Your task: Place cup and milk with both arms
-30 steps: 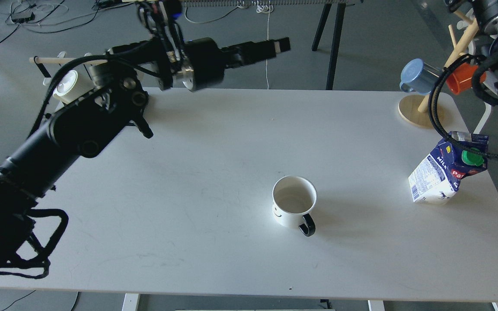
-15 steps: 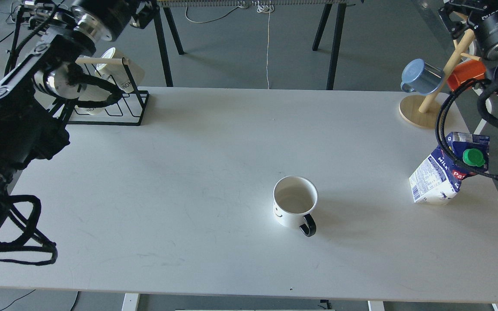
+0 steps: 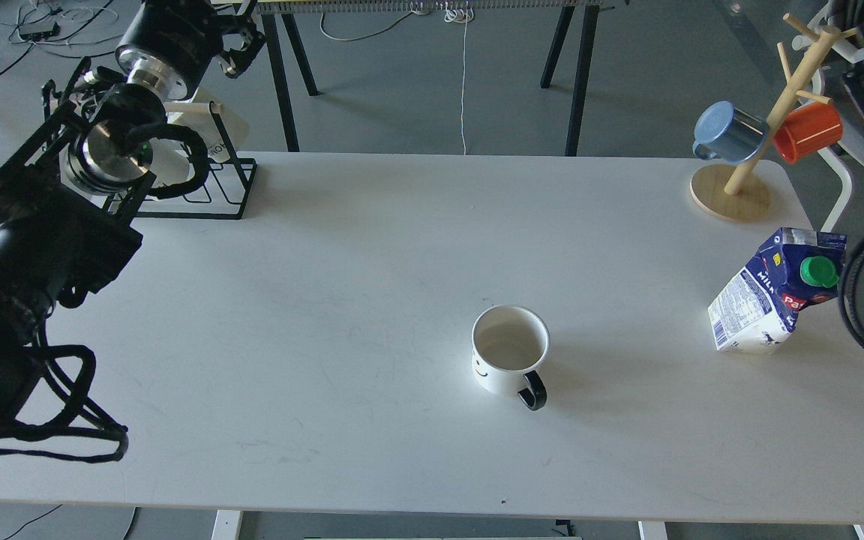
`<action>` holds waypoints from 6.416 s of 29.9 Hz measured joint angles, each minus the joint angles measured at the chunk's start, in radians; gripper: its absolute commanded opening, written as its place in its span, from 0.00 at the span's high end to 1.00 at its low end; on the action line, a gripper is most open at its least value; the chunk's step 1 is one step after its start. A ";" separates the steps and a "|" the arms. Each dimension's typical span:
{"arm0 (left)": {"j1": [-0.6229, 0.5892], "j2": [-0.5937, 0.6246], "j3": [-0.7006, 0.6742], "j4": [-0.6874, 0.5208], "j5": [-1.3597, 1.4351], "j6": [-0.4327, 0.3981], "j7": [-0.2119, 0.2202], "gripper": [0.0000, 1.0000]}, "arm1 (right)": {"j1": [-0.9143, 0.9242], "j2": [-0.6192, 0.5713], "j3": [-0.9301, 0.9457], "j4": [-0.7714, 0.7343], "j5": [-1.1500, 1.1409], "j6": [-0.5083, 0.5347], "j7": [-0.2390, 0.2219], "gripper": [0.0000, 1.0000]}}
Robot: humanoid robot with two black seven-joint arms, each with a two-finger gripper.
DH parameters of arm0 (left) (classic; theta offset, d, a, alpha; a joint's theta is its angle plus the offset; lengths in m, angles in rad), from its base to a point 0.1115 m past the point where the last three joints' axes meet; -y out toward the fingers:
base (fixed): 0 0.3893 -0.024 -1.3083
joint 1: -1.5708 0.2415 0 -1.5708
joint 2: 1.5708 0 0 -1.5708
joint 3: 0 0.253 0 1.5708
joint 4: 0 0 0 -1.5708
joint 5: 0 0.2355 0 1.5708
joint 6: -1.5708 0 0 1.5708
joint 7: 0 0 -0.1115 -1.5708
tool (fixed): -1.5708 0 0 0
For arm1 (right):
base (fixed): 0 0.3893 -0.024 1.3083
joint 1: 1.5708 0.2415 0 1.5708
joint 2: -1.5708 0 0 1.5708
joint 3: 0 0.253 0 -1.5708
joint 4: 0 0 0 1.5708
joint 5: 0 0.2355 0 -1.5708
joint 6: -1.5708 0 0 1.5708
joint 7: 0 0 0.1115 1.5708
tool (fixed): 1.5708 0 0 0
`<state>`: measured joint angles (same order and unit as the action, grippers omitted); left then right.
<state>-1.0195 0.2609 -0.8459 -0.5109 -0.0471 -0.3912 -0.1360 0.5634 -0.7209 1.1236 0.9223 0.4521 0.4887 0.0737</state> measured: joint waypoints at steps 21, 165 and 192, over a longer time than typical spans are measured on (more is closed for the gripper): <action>-0.005 0.024 0.003 0.002 -0.002 -0.002 0.003 0.01 | -0.755 -0.036 0.353 0.304 0.103 0.000 0.040 0.03; 0.000 0.070 0.013 0.003 0.006 0.004 0.012 0.00 | -1.016 0.246 0.133 0.793 -0.326 0.000 0.037 0.03; 0.105 0.010 -0.217 0.002 -0.107 -0.023 0.018 0.00 | 0.325 0.194 -0.095 -0.208 -0.330 0.000 0.065 0.01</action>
<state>-0.9148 0.2714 -1.0631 -0.5092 -0.1539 -0.4143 -0.1181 0.8881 -0.5272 1.0283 0.7144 0.1221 0.4886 0.1387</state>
